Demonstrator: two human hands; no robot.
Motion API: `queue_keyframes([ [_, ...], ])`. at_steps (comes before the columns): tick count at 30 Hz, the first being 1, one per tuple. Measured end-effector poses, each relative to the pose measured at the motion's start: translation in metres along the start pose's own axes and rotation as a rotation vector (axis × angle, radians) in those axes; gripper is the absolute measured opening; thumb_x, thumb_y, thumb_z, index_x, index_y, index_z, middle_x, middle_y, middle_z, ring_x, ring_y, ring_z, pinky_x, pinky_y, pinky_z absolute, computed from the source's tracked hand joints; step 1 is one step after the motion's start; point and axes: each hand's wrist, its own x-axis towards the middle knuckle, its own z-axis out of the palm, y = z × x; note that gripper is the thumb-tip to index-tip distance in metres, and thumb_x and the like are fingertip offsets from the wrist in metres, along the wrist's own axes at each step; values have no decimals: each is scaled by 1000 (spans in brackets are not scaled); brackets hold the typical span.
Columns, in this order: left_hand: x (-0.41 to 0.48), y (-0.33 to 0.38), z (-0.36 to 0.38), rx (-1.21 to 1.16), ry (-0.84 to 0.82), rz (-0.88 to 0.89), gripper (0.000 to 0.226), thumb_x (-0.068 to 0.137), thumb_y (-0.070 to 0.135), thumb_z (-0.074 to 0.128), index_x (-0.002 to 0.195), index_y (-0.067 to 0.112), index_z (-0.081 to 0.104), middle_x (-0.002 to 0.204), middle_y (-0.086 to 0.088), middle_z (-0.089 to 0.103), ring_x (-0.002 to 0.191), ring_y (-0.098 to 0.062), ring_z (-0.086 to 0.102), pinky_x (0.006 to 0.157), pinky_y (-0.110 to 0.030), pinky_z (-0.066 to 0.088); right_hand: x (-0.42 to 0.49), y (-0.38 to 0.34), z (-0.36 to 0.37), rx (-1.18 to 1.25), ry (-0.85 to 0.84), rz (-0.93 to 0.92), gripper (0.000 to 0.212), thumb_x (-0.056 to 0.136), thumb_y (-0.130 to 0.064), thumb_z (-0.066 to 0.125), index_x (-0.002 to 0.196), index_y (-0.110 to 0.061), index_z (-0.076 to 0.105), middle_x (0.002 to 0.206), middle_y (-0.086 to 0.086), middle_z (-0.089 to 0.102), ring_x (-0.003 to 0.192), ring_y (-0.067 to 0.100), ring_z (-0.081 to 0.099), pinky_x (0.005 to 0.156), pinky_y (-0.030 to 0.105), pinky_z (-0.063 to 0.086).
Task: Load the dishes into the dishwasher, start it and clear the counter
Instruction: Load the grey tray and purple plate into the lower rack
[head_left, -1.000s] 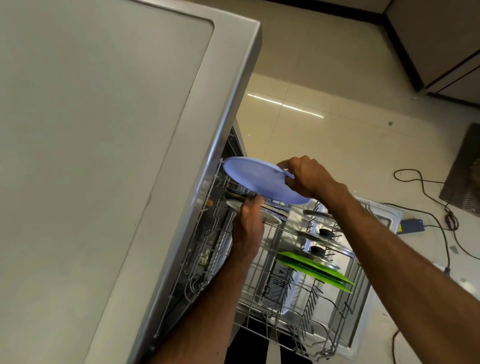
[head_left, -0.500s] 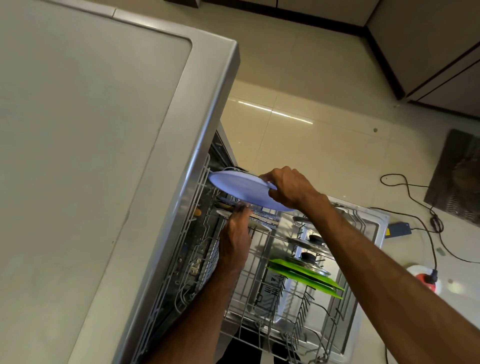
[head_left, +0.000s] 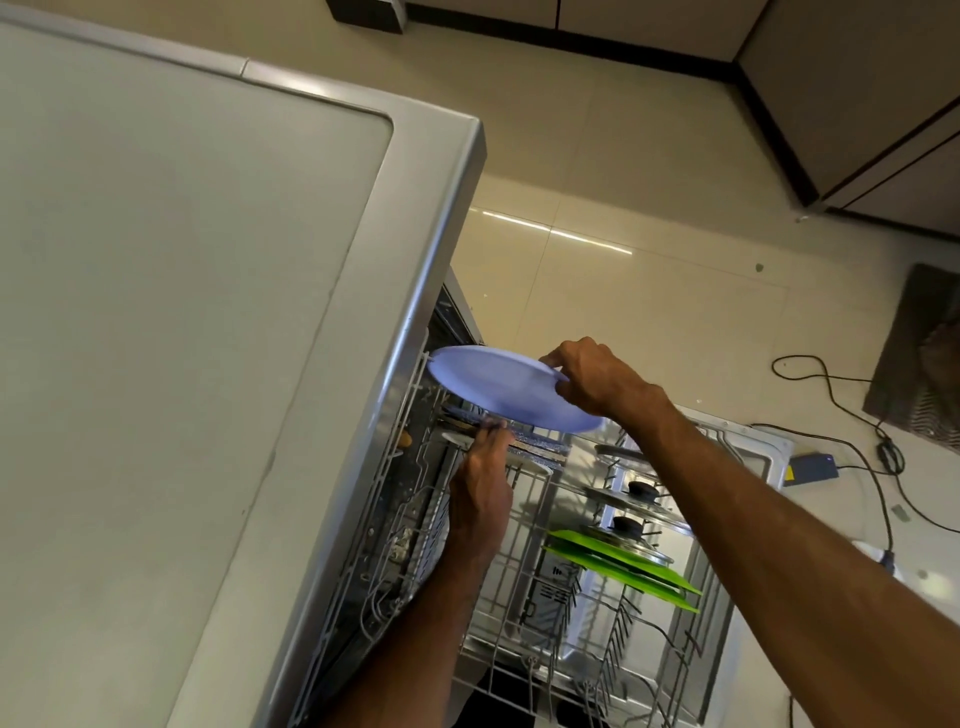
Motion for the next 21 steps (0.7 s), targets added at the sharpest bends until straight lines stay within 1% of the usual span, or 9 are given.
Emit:
queue_keyframes([
  [2,-1,0,0,5,6,-10,45,88,-14,59,125,12,65,145,-8,56,123,-20,62,95,-22,50,-2,-1,1,-23,34,11,43,87,-2,56,127,-13,68,119,19,67,99,40,62,71,30,39],
  [5,0,1,2,13,12,-26,47,86,-15,61,125,10,65,145,-10,56,126,-21,61,98,-19,43,-13,-11,8,-103,73,15,29,90,1,51,113,-8,67,103,22,65,80,36,54,65,31,31],
  [9,0,0,4,7,21,-40,50,80,-19,65,123,8,67,140,-12,60,126,-23,61,98,-19,40,-33,-24,14,-172,103,19,19,87,5,50,91,-13,50,81,9,43,72,29,38,63,32,24],
  [11,1,1,3,-7,20,-43,51,79,-19,66,122,9,68,139,-12,61,125,-24,61,98,-22,45,-38,-19,16,-144,110,52,24,83,6,51,86,-16,43,80,13,47,70,29,38,60,32,23],
  [13,1,3,2,-17,21,-36,49,81,-19,63,121,8,67,139,-12,61,124,-24,62,96,-26,51,-44,-11,18,-100,136,81,24,80,6,53,84,-16,43,84,22,55,69,31,38,56,33,20],
  [15,1,4,1,-17,25,-28,47,84,-17,61,123,8,66,139,-13,61,126,-25,61,97,-27,51,-51,-8,18,-112,137,97,19,81,5,54,88,-13,50,85,24,55,71,34,40,55,33,19],
  [17,2,4,2,-13,24,-31,46,86,-16,61,125,7,66,140,-14,60,129,-25,59,100,-29,49,-55,-11,19,-159,131,92,20,86,2,56,104,-6,57,97,25,59,82,40,52,64,32,24],
  [19,2,4,3,-12,27,-34,45,86,-15,61,125,8,65,140,-13,60,129,-24,59,101,-31,51,-54,-20,21,-225,115,62,26,90,0,56,115,-4,56,108,23,62,95,40,58,69,34,27],
  [21,2,5,1,-21,21,-36,43,89,-13,59,126,9,65,138,-11,62,125,-23,61,98,-29,51,-50,-31,24,-294,88,7,27,93,-2,55,119,-5,53,113,19,61,101,37,58,71,34,28],
])
